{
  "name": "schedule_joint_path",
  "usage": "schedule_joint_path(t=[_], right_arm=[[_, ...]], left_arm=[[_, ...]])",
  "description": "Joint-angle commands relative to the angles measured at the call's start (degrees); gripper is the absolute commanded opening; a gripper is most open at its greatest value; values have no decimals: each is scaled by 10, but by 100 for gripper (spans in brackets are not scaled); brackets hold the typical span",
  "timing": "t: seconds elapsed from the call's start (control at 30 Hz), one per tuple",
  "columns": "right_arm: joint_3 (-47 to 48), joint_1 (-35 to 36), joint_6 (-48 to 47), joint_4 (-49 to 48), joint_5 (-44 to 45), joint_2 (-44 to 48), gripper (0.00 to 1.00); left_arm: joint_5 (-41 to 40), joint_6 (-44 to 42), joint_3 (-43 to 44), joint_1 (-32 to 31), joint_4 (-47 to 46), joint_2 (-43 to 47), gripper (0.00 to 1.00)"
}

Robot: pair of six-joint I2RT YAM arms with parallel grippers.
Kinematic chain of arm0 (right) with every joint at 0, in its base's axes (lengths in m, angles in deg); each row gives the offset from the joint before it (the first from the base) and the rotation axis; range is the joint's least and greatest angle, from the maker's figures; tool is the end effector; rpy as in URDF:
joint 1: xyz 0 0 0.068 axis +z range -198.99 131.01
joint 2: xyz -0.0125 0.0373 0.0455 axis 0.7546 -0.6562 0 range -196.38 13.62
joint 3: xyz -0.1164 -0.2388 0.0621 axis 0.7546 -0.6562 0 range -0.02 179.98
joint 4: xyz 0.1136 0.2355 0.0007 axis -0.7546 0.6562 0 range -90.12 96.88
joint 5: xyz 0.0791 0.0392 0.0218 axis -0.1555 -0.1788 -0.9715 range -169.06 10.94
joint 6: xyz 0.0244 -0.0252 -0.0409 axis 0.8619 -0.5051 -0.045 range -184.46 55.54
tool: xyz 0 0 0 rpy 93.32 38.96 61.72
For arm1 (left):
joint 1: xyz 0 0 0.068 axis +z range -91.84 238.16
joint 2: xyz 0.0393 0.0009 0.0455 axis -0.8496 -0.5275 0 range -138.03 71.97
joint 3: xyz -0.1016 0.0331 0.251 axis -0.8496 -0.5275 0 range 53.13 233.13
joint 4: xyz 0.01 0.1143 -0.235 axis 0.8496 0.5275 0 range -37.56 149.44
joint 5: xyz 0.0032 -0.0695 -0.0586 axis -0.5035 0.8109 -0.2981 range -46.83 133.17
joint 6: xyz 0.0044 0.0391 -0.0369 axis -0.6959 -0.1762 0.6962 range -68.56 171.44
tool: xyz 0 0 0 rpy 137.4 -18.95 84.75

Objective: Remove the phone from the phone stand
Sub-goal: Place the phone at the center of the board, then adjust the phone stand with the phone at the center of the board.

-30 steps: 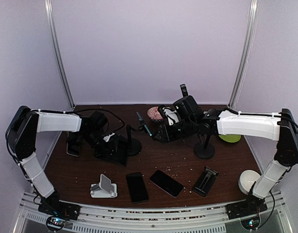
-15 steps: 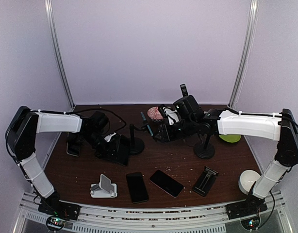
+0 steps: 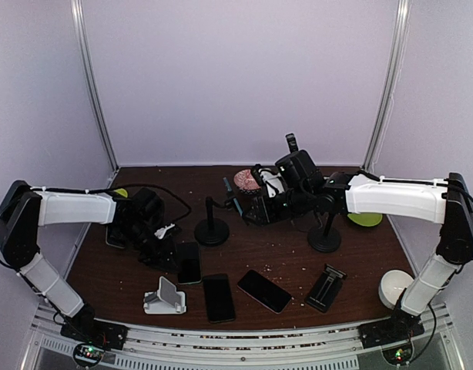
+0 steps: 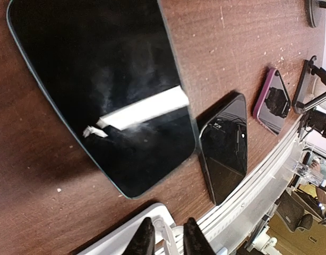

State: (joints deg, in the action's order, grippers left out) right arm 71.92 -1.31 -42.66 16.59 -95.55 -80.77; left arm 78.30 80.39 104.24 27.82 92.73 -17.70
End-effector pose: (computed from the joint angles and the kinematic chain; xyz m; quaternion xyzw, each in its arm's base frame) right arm 0.2439 0.2828 0.2704 -0.2602 0.8573 0.3486 0.2753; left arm 0.2203 -0.1530 0.1704 -0.0408 -0.9484 0.3069 0.0680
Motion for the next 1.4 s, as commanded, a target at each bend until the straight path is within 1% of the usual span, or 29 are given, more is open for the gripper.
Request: schedule_joint_path(t=[0.0, 0.13, 0.33, 0.5, 0.57, 0.63, 0.73, 0.8, 0.83, 0.9, 0.93, 1.03, 1.17, 1.37], right_arm=[[6, -4, -10, -2, 10, 19, 54], [3, -4, -9, -1, 11, 21, 54], [8, -4, -11, -1, 12, 23, 54], [1, -5, -17, 2, 25, 35, 54], [0, -5, -18, 3, 28, 37, 54], [0, -5, -18, 2, 29, 36, 54], [4, -5, -17, 2, 27, 34, 54], [6, -6, -18, 4, 25, 34, 54], [7, -5, -19, 5, 26, 35, 54], [7, -6, -21, 9, 29, 36, 54], [8, -6, -22, 12, 31, 36, 54], [7, -7, -24, 15, 34, 34, 54], [6, -8, -20, 5, 29, 30, 54], [1, -8, -16, -1, 21, 32, 54]], left_arm=[[10, -9, -14, -2, -1, 18, 22], [2, -12, -19, -1, 14, 33, 25], [-75, -23, 27, -2, 53, 79, 26], [-181, -36, 78, -2, 99, 126, 26], [-226, -39, 97, -1, 109, 145, 29], [-294, -34, 114, -1, 111, 164, 37], [-401, -13, 122, -1, 96, 196, 62], [-446, -4, 123, 3, 79, 211, 74], [-466, 3, 125, 6, 75, 216, 82], [-517, 19, 126, 15, 72, 224, 95], [-542, 28, 129, 21, 77, 226, 97], [-598, 66, 145, 59, 112, 226, 98], [-612, 142, 160, 101, 140, 213, 95], [-612, 218, 184, 105, 152, 162, 94]])
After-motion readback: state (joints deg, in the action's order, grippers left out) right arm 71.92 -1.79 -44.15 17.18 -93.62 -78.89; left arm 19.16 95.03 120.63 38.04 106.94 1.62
